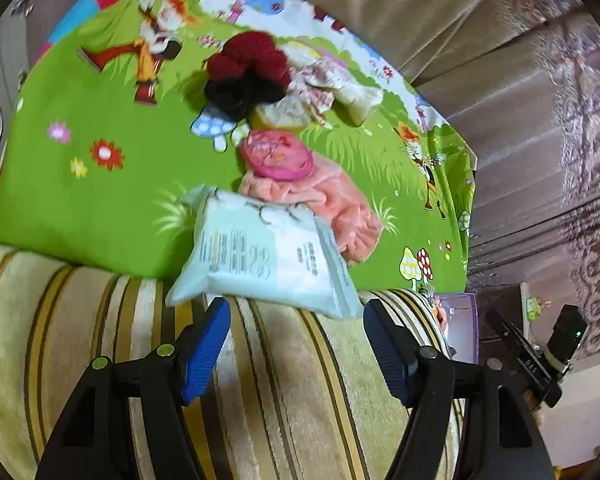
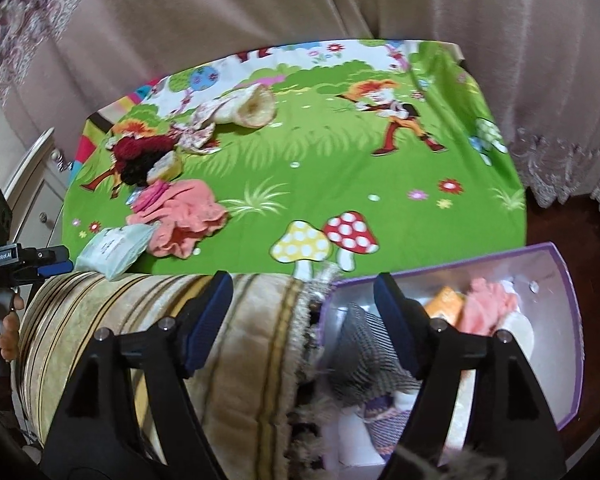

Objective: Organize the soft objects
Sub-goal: 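Move both tools back over the remaining soft items on the mat, then grasp the white wipes pack with left tool while right tool grasps the pink hat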

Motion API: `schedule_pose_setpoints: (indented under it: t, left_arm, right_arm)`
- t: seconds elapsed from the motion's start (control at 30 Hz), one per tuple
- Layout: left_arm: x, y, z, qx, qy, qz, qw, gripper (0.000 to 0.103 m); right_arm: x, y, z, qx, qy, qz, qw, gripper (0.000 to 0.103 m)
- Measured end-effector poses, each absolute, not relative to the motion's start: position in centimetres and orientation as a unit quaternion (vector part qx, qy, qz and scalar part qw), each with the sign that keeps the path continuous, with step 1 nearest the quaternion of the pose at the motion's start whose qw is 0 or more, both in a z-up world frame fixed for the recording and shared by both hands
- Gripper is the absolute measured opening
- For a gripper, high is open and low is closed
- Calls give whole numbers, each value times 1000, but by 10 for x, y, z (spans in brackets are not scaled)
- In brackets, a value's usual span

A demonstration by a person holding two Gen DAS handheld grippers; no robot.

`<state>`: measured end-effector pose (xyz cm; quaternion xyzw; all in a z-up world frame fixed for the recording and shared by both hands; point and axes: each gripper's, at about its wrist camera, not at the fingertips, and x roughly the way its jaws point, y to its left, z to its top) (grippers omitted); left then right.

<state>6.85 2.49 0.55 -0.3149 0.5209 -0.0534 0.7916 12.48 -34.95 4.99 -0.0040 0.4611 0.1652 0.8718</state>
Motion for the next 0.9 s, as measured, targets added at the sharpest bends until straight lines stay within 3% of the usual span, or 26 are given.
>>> schedule_pose_setpoints:
  t: [0.73, 0.9]
  left_arm:
    - [123, 63, -64, -439, 539, 12, 719, 74]
    - [126, 71, -67, -450, 525, 7, 722, 65]
  right_arm:
    - [143, -241, 41, -91, 460, 273, 840, 80]
    - [153, -216, 34, -110, 467, 290, 828, 81]
